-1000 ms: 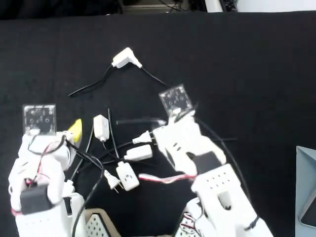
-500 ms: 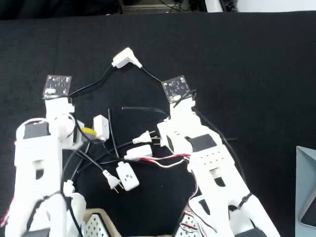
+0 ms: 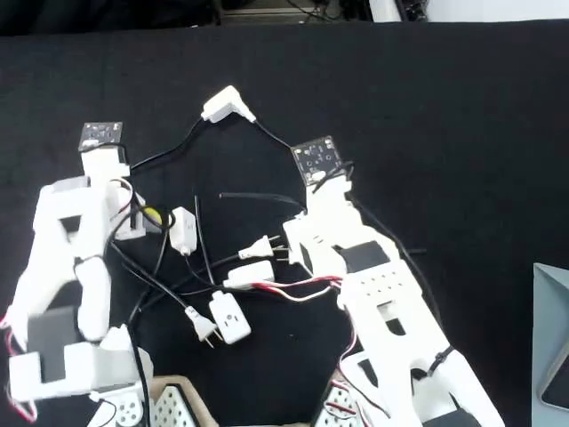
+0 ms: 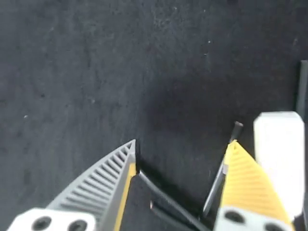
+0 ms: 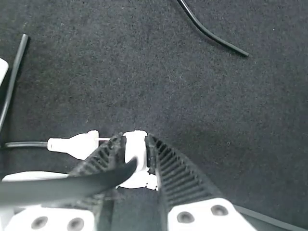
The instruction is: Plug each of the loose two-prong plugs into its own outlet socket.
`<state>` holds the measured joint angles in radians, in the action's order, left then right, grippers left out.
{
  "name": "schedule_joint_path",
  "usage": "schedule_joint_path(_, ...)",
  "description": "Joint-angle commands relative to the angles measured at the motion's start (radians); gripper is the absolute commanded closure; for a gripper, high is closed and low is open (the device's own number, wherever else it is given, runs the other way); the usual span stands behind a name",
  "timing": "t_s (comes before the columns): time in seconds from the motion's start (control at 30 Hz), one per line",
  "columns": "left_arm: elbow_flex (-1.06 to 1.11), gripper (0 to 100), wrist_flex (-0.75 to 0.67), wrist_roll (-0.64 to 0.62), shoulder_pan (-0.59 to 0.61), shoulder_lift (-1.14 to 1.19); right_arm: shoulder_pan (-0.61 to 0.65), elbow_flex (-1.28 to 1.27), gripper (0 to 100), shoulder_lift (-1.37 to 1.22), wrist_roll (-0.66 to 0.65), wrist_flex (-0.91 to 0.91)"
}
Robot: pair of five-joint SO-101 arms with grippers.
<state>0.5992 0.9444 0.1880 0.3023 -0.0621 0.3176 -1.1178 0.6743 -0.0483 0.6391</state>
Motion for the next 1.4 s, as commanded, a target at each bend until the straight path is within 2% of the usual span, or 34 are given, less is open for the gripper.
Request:
schedule_joint_path(0.0, -0.102, 71, -0.009, -0.011, -0.067, 0.063, -0.014, 0.054, 98.7, -0.001, -0.006, -0.020)
schedule_joint_path(0.17, -0.147, 71, -0.003, -0.018, -0.203, 0.068, -0.014, 0.054, 98.7, -0.001, -0.006, -0.020)
schedule_joint_path(0.27, -0.209, 71, 0.054, -0.023, -0.283, 0.068, -0.014, 0.054, 98.7, -0.001, -0.006, -0.020)
schedule_joint_path(0.37, -0.269, 71, 0.095, -0.080, -0.349, 0.069, -0.014, 0.054, 98.7, -0.001, -0.006, -0.020)
schedule_joint_path(0.53, -0.349, 71, 0.158, -0.095, -0.441, 0.069, -0.014, 0.054, 98.7, 0.002, -0.006, -0.018)
schedule_joint_path(0.73, -0.337, 71, 0.201, -0.095, -0.527, 0.078, -0.032, 0.056, 98.7, 0.004, -0.006, -0.017)
schedule_joint_path(0.9, -0.315, 71, 0.210, -0.095, -0.527, 0.077, -0.074, 0.064, 98.7, 0.005, -0.006, -0.020)
schedule_joint_path(1.2, -0.303, 71, 0.239, -0.089, -0.374, 0.071, -0.072, 0.064, 98.7, 0.005, -0.006, -0.020)
schedule_joint_path(1.37, -0.272, 71, 0.236, -0.087, -0.360, 0.080, -0.071, 0.064, 98.7, 0.005, -0.006, -0.020)
